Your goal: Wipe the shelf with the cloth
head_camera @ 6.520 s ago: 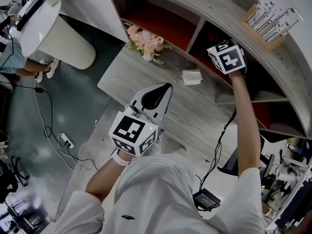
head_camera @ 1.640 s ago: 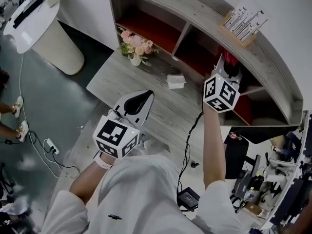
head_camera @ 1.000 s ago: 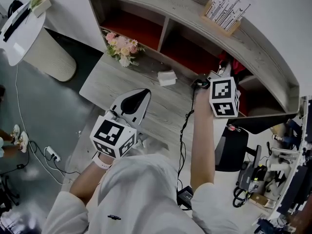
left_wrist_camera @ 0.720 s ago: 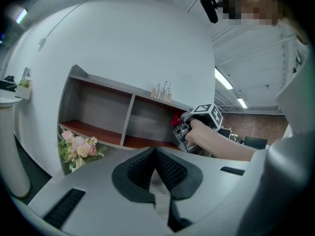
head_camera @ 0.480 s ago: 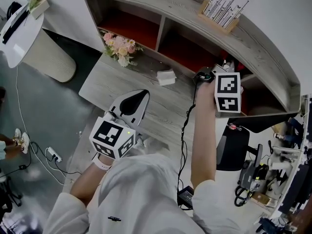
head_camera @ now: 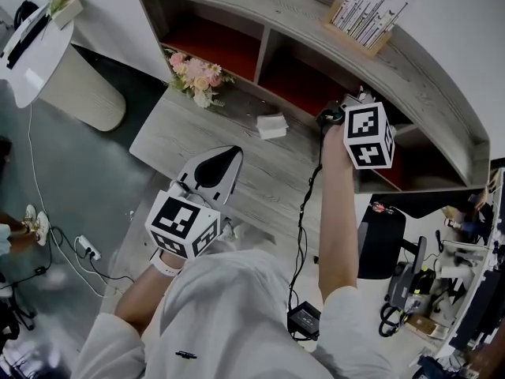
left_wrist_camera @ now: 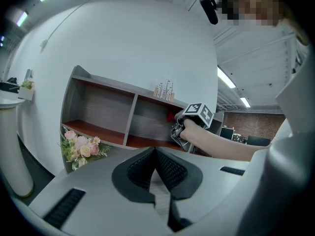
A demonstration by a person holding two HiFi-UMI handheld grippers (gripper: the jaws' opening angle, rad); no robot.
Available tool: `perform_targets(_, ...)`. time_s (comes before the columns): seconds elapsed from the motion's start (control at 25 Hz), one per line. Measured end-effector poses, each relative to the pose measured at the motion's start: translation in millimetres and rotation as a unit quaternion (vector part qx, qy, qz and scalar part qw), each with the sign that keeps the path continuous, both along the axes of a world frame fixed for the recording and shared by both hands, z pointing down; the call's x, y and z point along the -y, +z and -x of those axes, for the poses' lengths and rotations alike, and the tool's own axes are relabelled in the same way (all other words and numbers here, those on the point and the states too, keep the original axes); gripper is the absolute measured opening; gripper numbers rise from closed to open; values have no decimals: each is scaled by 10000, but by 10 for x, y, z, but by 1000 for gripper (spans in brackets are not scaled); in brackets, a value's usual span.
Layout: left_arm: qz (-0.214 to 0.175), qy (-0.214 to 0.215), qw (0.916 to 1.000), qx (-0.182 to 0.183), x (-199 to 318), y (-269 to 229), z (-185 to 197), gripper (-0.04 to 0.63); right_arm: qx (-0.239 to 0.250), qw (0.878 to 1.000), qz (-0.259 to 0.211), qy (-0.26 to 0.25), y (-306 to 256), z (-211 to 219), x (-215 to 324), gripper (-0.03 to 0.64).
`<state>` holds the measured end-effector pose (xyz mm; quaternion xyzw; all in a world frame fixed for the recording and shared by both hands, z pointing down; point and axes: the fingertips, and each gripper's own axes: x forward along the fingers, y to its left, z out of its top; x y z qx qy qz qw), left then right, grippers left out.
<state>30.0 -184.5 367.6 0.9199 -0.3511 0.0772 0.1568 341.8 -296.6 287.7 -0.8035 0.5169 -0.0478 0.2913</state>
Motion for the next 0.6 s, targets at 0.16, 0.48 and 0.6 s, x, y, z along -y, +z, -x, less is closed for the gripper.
perform_targets(0.16, 3, -34, 10000, 7, -6, 6, 19, 6, -390, 9989, 156, -222, -5, 147, 188, 135)
perform_targets(0.48, 1, -217, 9997, 64, 28, 9, 190, 6, -1069, 9907, 430, -725, -3, 505, 600, 135)
perform_targets(0.6, 1, -280, 9996, 66, 32, 12, 243, 6, -1396, 9843, 525, -947, 0, 698, 749, 135)
